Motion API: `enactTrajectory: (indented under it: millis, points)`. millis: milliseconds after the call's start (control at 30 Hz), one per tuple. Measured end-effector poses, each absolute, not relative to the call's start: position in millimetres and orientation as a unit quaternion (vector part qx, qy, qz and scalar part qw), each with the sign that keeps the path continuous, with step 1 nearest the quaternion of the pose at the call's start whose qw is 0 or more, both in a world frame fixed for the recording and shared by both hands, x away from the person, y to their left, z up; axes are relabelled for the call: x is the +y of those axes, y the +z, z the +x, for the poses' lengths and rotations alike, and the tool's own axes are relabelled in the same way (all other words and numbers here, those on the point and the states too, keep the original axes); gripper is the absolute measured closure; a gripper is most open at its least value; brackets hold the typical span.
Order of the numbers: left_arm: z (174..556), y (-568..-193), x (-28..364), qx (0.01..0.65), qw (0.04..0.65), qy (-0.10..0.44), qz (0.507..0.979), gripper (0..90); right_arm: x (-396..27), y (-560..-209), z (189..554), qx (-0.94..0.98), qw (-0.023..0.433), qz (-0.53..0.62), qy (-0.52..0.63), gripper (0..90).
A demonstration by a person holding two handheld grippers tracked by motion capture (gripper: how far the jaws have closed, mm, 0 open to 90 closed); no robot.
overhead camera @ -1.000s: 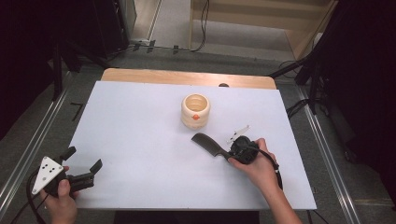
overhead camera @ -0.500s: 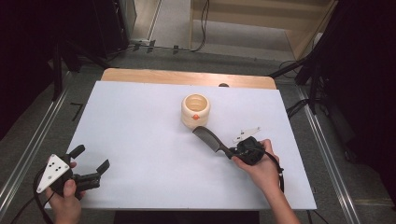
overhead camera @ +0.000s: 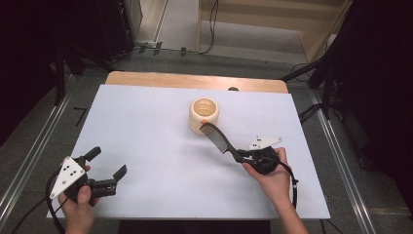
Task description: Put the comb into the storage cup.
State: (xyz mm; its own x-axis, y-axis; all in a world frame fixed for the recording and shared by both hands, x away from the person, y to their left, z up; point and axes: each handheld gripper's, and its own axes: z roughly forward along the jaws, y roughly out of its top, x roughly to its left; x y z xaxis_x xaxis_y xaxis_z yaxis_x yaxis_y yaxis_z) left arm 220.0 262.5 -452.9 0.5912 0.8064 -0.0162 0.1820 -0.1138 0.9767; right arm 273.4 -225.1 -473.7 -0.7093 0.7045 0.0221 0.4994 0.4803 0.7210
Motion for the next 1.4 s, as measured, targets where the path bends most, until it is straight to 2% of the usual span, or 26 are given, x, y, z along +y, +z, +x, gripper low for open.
enactTrajectory:
  millis: [533, 1400]
  points:
    - [236, -436, 215, 0.322, 0.576, 0.257, 0.706, 0.0, -217, -479, 264, 0.821, 0.171, 0.344, 0.423, 70.8]
    - [262, -436, 142, 0.277, 0.586, 0.188, 0.738, 0.0, -212, -479, 259, 0.802, 0.166, 0.318, 0.478, 70.8]
